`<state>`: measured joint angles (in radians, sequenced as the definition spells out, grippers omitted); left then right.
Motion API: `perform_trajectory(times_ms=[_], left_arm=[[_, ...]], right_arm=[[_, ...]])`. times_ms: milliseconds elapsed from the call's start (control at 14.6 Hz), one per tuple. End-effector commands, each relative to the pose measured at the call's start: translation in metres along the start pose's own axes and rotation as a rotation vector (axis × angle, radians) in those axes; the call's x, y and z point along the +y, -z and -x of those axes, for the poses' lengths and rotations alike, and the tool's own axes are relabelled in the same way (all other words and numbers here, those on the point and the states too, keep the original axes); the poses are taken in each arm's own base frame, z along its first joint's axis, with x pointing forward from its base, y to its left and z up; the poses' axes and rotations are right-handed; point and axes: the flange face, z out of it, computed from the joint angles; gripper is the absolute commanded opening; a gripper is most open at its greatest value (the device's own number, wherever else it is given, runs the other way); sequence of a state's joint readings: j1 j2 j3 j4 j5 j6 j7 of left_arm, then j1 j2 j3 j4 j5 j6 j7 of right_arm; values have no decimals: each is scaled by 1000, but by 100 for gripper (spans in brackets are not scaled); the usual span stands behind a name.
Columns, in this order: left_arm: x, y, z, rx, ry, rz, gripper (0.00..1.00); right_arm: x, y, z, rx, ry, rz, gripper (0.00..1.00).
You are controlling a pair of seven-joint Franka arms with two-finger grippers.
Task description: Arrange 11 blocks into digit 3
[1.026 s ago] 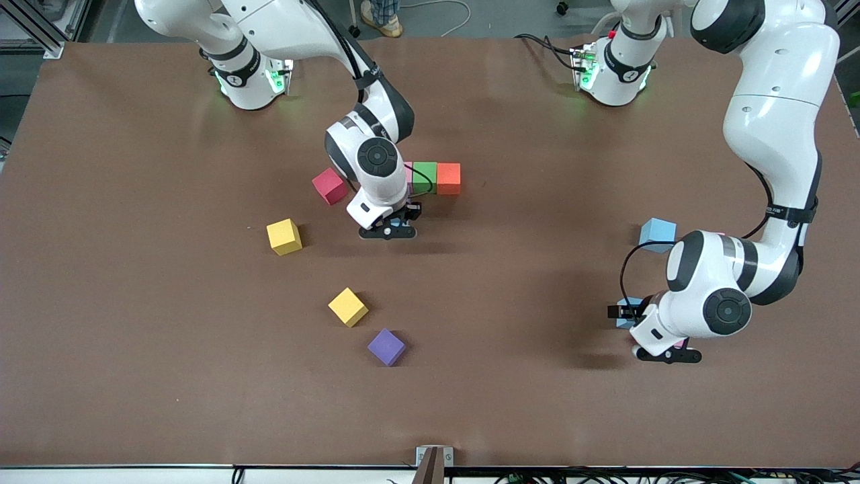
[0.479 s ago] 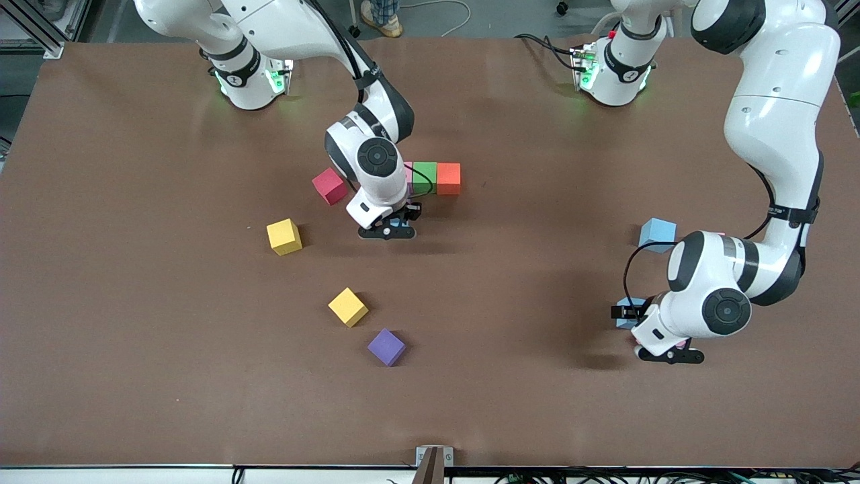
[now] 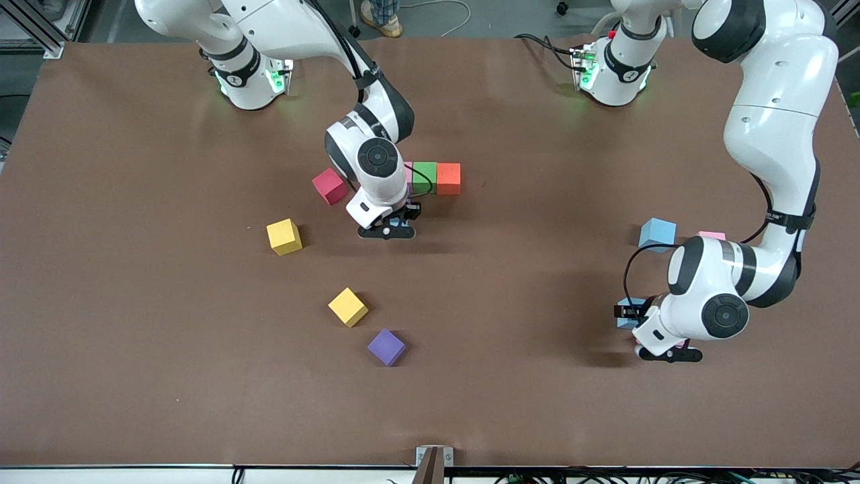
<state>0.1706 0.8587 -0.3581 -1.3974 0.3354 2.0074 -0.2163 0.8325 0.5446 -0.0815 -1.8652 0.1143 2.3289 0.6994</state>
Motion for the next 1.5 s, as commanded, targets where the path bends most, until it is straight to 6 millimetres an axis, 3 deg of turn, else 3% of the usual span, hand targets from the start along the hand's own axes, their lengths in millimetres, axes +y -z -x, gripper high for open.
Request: perform_trajectory(times_ms=[0,137,274,342,547,957,1231,1436], left_arm=[[3,5,1,1,6,-1,29],[5,24,2,15,111,33,17],[17,48,3,43,220,50,15],[30,54,4,50,237,59,15],[44,60,5,52,281,77,9],[76,108,14,95,359,122,8],[89,108,18,76,408,126,8],[90,105,17,71,415,125,8]], right_arm=[[1,-2,7,-14,-17,8,5],[-1,-2,8,-13,-16,3,5],[0,-1,7,-12,-26,1,5],[-1,-1,8,-12,-29,1,5],[-4,0,9,-10,-38,-1,5],[-8,0,14,-11,-36,-1,5],[-7,0,13,-12,-36,0,7],[-5,0,11,-15,-29,3,19]])
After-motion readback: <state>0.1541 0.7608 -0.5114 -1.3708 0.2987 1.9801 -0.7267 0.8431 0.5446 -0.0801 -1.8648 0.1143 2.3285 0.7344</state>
